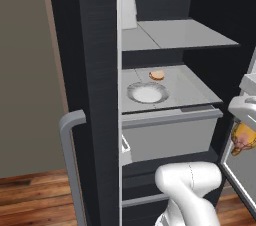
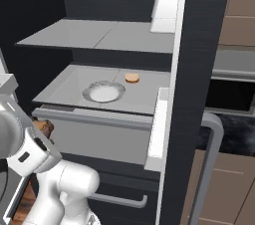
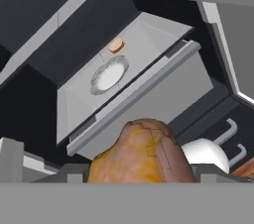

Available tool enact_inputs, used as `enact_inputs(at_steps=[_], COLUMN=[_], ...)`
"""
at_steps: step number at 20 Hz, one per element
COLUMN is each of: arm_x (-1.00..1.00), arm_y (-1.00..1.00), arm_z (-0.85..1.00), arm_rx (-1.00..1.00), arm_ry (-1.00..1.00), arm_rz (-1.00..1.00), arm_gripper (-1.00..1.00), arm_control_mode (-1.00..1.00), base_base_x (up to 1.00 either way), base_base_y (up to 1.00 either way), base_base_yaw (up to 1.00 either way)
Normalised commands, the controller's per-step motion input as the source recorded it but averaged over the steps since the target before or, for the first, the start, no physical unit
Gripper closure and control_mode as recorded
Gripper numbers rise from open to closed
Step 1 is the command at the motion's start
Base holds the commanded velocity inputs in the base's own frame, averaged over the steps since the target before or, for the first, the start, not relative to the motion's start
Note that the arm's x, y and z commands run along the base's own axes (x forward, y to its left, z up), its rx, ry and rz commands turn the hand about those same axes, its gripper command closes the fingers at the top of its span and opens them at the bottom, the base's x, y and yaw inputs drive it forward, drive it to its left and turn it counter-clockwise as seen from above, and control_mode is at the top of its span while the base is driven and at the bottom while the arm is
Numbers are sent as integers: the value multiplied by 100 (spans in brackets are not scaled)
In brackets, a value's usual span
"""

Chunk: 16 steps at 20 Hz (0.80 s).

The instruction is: Retrieve the chicken drumstick from the fridge and place it on the saucepan with marinade on the stove.

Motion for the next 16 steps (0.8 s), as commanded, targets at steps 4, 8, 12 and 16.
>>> enact_inputs(at_steps=[4, 8, 12, 16], arm_x=[0, 0, 0, 0], arm_y=[0, 0, 0, 0], arm_z=[0, 0, 0, 0], arm_rx=[0, 0, 0, 0], arm_ry=[0, 0, 0, 0], arm_rz=[0, 0, 0, 0], arm_gripper=[100, 100, 100, 100], arm_control_mode=[100, 100, 100, 100], base_base_x=[7, -38, -55, -74], base_base_y=[2, 6, 4, 0], base_base_yaw=[0, 0, 0, 0])
